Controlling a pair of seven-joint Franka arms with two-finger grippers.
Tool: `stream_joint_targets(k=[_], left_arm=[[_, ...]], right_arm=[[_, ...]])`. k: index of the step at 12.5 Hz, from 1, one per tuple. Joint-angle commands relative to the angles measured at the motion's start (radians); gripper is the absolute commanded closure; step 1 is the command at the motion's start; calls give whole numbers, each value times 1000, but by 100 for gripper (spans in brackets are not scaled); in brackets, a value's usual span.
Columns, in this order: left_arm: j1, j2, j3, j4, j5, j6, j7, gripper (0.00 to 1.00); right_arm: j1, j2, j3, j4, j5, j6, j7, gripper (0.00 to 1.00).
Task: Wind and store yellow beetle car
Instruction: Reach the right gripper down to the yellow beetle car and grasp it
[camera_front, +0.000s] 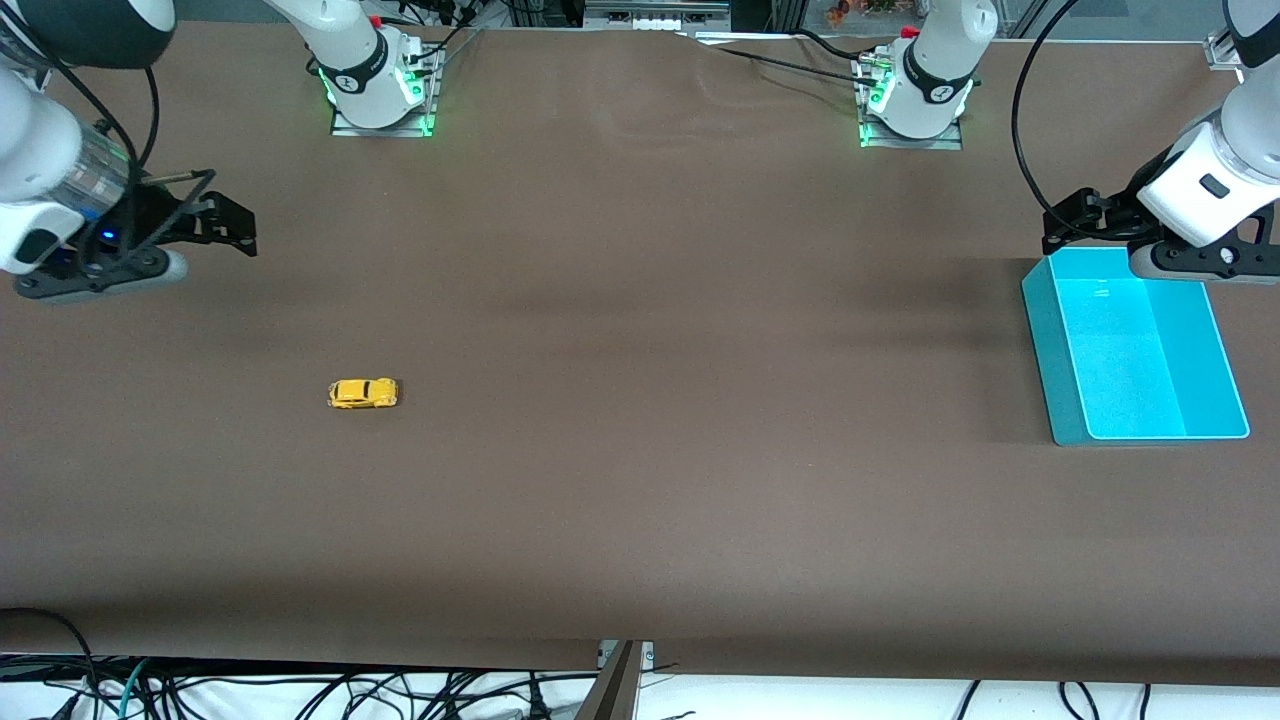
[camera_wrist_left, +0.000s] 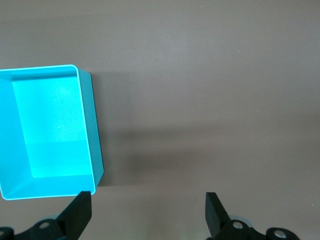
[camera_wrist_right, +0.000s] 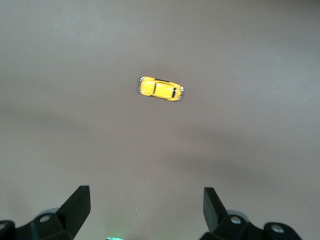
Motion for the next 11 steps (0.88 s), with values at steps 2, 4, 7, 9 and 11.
stream_joint_targets(k=[2, 4, 7, 9, 11], left_arm=[[5, 14, 0, 30, 25, -32, 0, 0], [5, 14, 0, 30, 22, -33, -2, 0], [5, 14, 0, 30, 20, -33, -3, 0], [5, 14, 1, 30, 20, -33, -2, 0], [5, 14, 0, 30, 20, -33, -2, 0]], right_arm=[[17, 105, 7, 3, 17, 26, -242, 0], [17, 177, 9, 1, 14, 102, -470, 0], [17, 285, 13, -11, 14, 237, -834, 0], [5, 311, 15, -84, 14, 357, -1028, 0], [-11, 308, 13, -195, 16, 510, -1137, 0]])
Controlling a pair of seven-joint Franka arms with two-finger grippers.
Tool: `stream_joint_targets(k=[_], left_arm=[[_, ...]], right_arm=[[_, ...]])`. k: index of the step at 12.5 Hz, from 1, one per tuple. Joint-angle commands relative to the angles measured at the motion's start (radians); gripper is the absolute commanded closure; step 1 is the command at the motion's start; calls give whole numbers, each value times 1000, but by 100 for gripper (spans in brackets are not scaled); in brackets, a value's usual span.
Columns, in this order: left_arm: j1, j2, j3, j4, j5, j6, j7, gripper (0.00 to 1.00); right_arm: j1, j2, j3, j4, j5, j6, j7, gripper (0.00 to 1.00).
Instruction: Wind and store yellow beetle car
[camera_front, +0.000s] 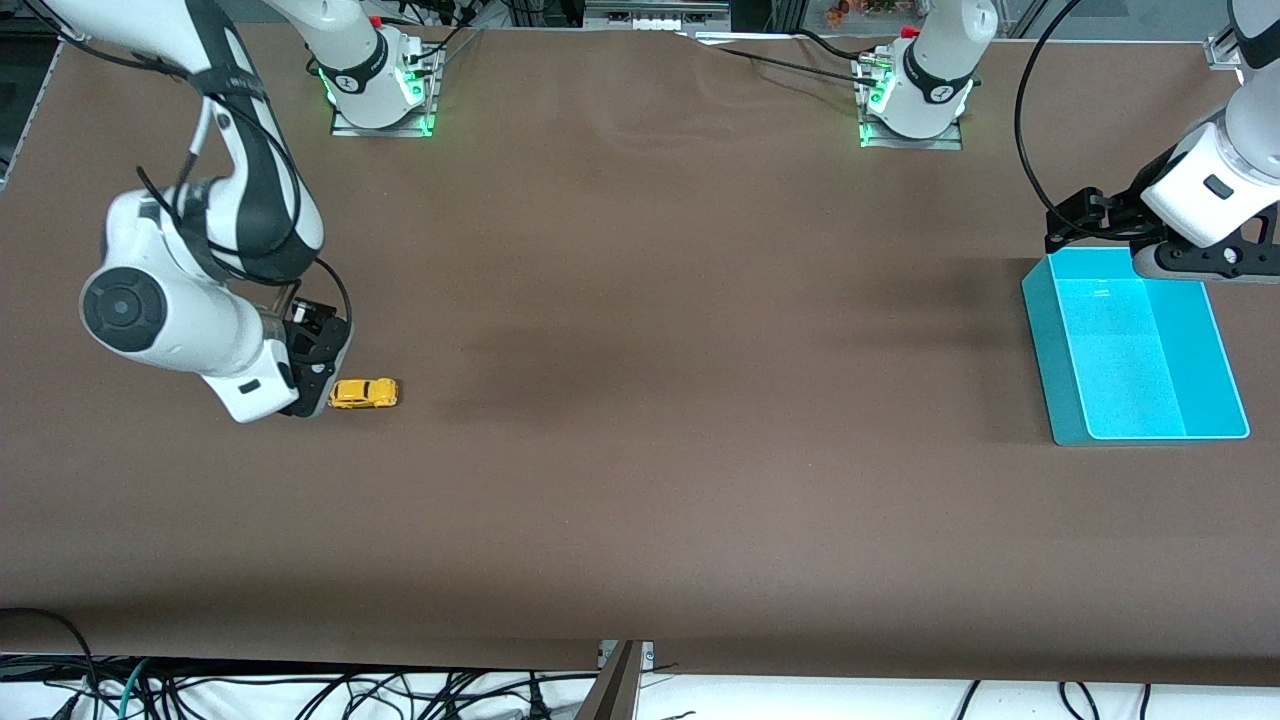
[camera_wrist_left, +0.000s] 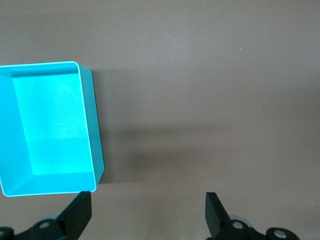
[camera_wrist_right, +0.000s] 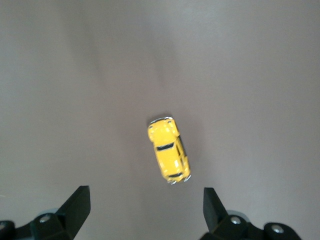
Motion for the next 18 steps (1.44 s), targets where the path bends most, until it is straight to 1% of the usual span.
stream_joint_targets(k=[1, 2, 4, 6, 9, 12, 13, 16, 17, 18], left_arm=[[2, 13, -1, 29, 19, -23, 0, 0], [2, 13, -1, 29, 19, -23, -2, 0], [2, 15, -1, 29, 19, -23, 0, 0], [1, 13, -5, 31, 19, -23, -9, 0], [-1, 13, -9, 31, 14, -23, -12, 0], [-1, 12, -9, 31, 14, -29, -12, 0], [-7, 13, -9, 37, 14, -29, -12, 0], [-13, 15, -9, 49, 14, -29, -14, 0], [-15, 15, -18, 49, 14, -30, -14, 0], [-13, 15, -29, 49, 14, -30, -14, 0]], right_arm=[[-28, -32, 5, -153, 13, 186, -155, 0], [-40, -24, 7, -190, 15, 251, -184, 0], [-53, 9, 7, -230, 16, 354, -234, 0], [-53, 39, 7, -253, 18, 414, -244, 0], [-53, 46, 7, -325, 18, 520, -245, 1], [-53, 54, 7, -342, 16, 541, -246, 13], [-53, 59, 7, -342, 16, 551, -251, 19], [-53, 59, 7, -347, 16, 552, -252, 57], [-53, 59, 7, -347, 15, 552, -254, 72], [-53, 59, 7, -345, 13, 552, -260, 83]])
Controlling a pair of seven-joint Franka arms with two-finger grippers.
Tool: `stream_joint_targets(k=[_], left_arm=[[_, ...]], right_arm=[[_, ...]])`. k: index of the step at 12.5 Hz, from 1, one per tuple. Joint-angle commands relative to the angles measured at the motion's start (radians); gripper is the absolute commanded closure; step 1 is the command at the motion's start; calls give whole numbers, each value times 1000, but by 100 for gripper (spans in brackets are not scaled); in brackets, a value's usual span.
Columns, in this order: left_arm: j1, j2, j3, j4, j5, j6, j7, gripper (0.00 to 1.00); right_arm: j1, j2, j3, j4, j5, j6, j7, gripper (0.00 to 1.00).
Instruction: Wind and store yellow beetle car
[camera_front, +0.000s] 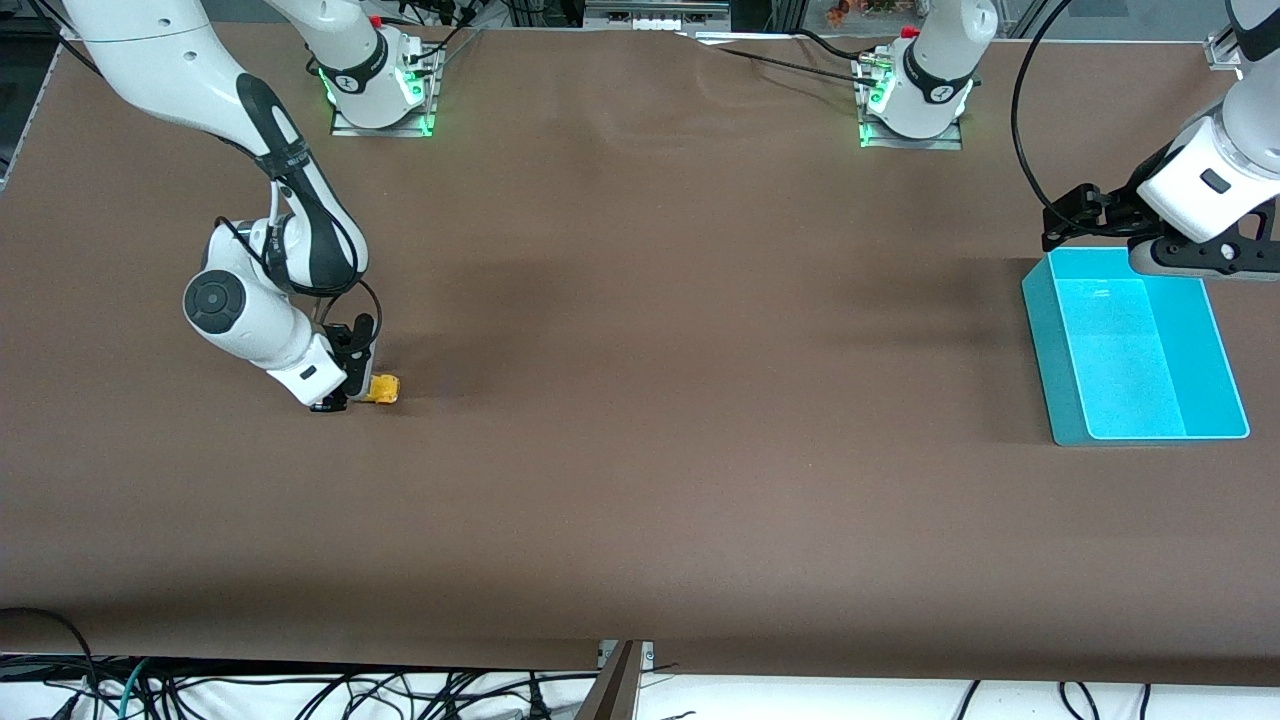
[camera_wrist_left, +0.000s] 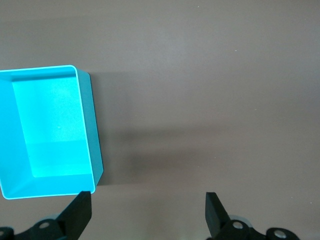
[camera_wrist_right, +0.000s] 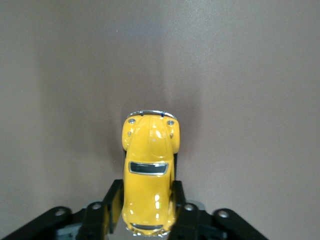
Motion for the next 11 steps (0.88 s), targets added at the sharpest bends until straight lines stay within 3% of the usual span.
stream_joint_targets(k=[1, 4, 11], left_arm=[[-7, 15, -17, 34, 14, -25, -13, 0], [-5, 15, -15, 34, 14, -25, -13, 0], [-5, 13, -18, 35, 14, -26, -13, 0]], right_arm=[[-7, -11, 10, -15, 13, 14, -34, 90], [-6, -32, 58, -12, 15, -5, -55, 92], [-53, 23, 55, -13, 16, 54, -156, 91]])
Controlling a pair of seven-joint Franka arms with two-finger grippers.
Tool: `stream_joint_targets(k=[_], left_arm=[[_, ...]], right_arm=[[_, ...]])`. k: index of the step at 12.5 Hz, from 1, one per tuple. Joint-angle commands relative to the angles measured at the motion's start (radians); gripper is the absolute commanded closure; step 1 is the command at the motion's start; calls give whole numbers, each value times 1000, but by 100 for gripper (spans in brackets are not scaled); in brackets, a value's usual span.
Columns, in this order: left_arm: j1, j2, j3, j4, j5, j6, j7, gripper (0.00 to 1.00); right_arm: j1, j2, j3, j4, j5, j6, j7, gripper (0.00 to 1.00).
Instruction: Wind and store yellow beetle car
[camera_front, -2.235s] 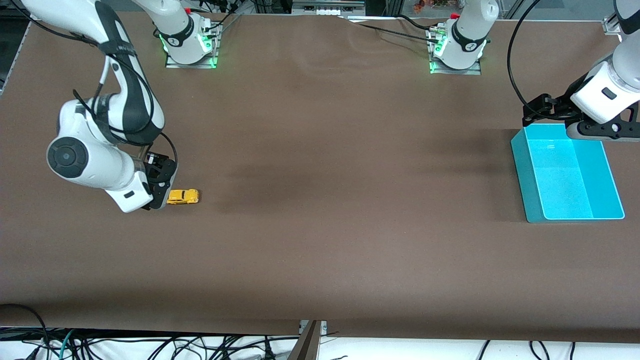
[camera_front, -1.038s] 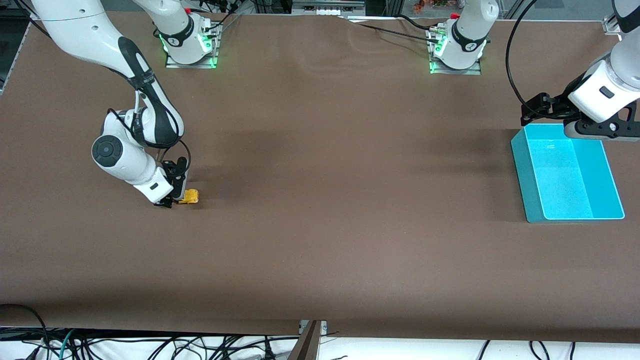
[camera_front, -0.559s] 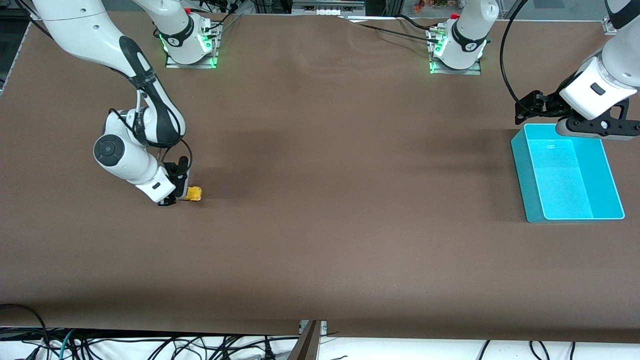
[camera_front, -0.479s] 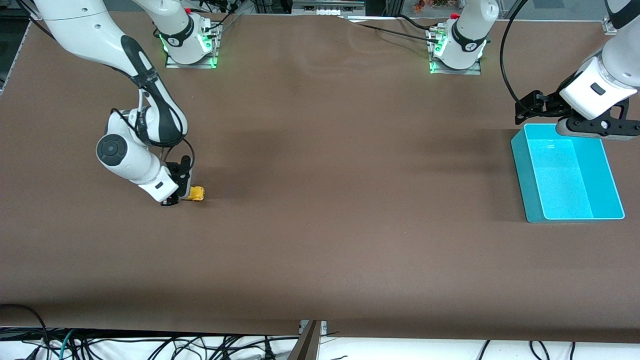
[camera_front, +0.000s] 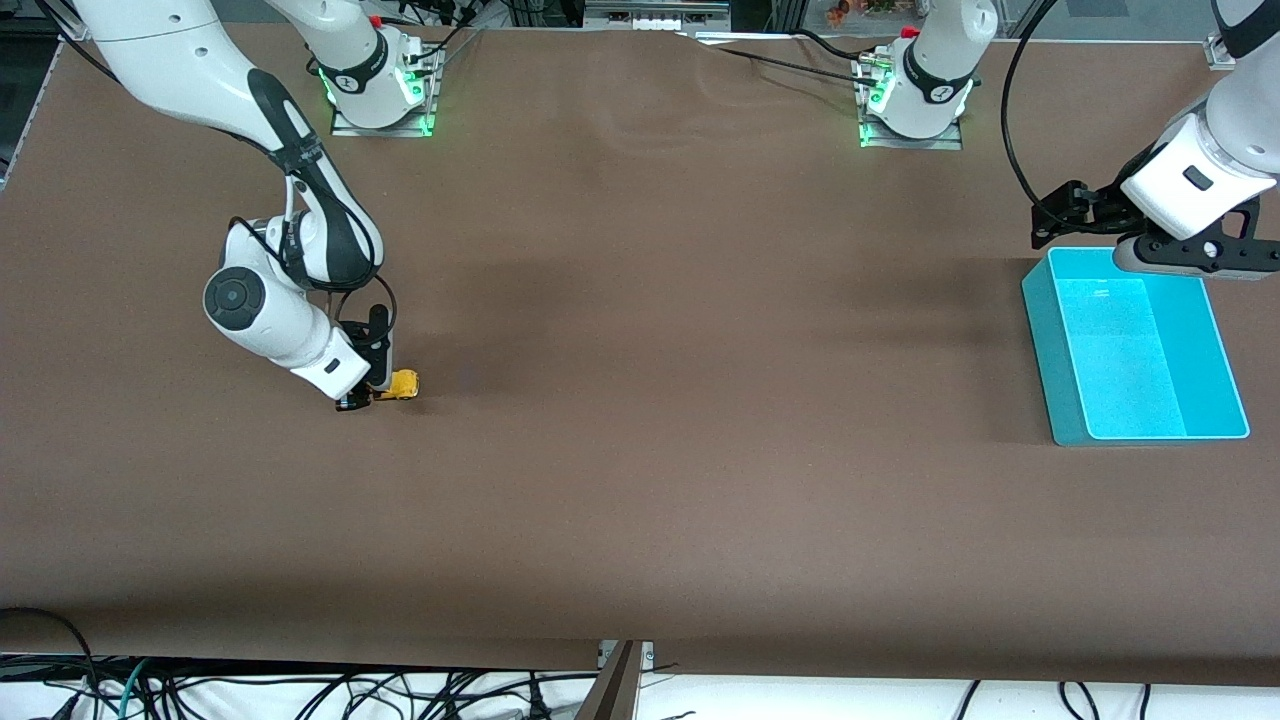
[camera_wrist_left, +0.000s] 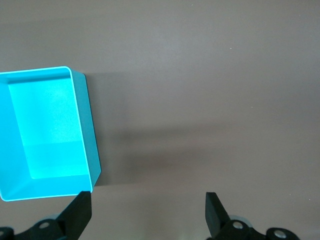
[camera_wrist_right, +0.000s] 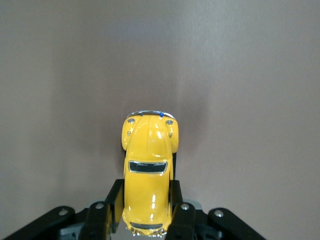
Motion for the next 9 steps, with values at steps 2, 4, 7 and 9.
stream_joint_targets(k=[2, 4, 7, 9], left_arm=[[-5, 13, -3, 35, 14, -26, -11, 0], [-5, 13, -3, 34, 14, -30, -11, 0], [-4, 13, -2, 35, 14, -36, -11, 0], [-4, 13, -3, 35, 14, -36, -11, 0]], right_arm=[[-60, 31, 5, -14, 17, 48, -47, 91], [-91, 43, 2, -17, 17, 51, -55, 91], [-149, 55, 1, -19, 19, 54, -130, 91], [-199, 67, 1, -19, 19, 54, -199, 91]])
